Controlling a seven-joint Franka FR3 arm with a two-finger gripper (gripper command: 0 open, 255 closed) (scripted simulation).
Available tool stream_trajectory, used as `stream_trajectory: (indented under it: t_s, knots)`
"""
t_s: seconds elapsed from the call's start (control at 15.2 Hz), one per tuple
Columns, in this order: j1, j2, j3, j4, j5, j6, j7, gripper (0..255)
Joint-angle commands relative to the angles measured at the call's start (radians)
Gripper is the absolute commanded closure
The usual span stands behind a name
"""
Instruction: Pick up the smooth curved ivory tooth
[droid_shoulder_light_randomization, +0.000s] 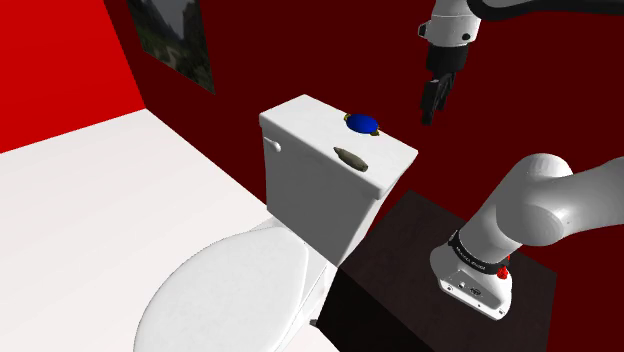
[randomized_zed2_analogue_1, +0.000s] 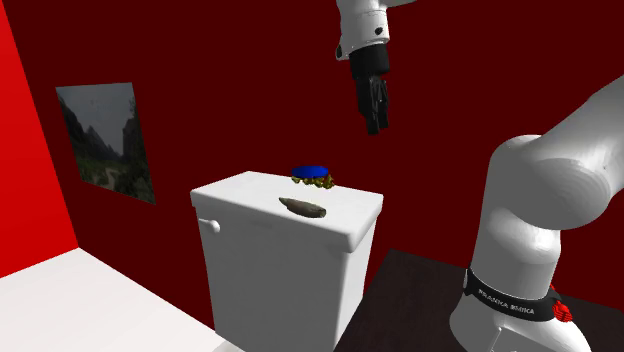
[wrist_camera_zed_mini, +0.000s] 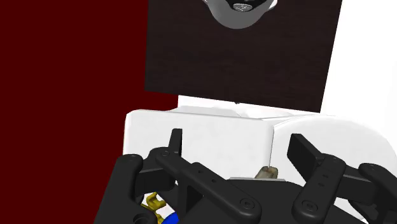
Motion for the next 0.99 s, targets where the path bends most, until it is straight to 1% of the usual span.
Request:
stream_trajectory:
  t_s: [0.0, 0.46, 0.92]
  knots:
    - [0.000, 0.000, 0.000, 0.000, 0.000, 0.000, 0.000, 0]
    - [0.038, 0.104, 0.063, -0.100, 0.043, 0.298, 0.078, 0]
    - [0.064, 0.286, 0.131, -0.124, 0.055, 0.599, 0.158, 0]
